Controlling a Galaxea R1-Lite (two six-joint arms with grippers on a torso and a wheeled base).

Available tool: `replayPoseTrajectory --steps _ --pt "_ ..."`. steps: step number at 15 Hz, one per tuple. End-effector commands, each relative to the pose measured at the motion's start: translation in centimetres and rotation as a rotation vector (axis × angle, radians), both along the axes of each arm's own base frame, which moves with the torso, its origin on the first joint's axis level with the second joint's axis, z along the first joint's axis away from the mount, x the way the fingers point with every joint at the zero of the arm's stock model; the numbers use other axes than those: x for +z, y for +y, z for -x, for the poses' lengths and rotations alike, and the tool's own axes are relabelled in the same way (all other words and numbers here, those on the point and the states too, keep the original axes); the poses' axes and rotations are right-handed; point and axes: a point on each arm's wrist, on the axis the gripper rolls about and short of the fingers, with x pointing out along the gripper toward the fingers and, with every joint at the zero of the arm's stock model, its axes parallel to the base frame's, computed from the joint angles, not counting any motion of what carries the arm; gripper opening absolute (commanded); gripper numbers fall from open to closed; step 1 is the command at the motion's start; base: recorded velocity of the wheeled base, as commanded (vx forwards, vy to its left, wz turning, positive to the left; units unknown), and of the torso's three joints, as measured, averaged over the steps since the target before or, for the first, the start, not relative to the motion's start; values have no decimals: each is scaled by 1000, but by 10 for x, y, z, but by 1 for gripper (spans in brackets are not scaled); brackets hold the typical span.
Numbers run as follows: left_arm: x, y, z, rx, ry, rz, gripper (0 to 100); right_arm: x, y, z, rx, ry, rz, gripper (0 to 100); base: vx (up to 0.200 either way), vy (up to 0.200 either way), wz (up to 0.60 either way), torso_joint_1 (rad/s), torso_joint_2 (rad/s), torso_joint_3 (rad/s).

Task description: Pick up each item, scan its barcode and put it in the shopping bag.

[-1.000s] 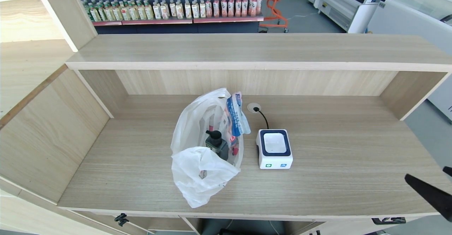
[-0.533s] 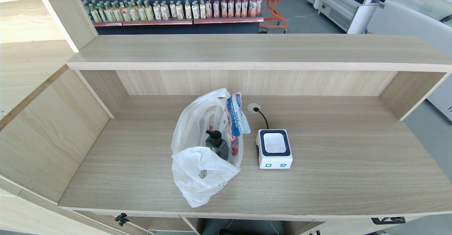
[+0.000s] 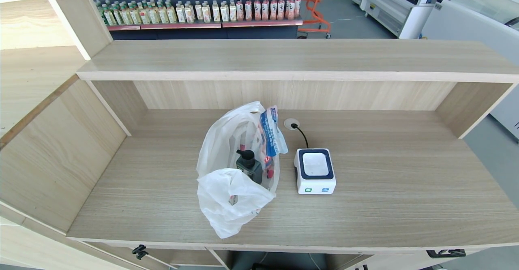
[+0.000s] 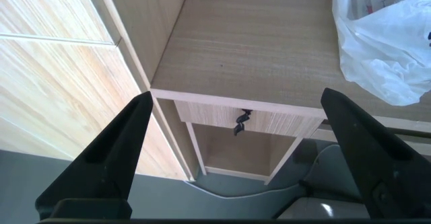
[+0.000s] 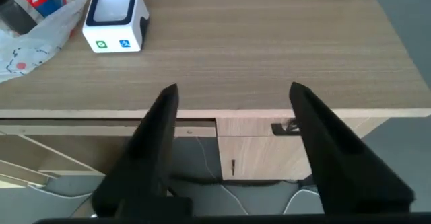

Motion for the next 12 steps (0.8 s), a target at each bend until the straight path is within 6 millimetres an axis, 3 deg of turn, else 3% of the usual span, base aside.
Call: replayPoseTrajectory --steps 1,5,12 --pt "0 0 0 1 1 0 100 0 0 0 2 2 -1 0 0 0 0 0 0 0" --pt "0 0 0 1 0 -1 100 0 0 0 1 2 -1 0 0 0 0 0 0 0" --pt "0 0 0 -2 4 -18 100 0 0 0 1 2 -1 0 0 -200 0 1 2 2"
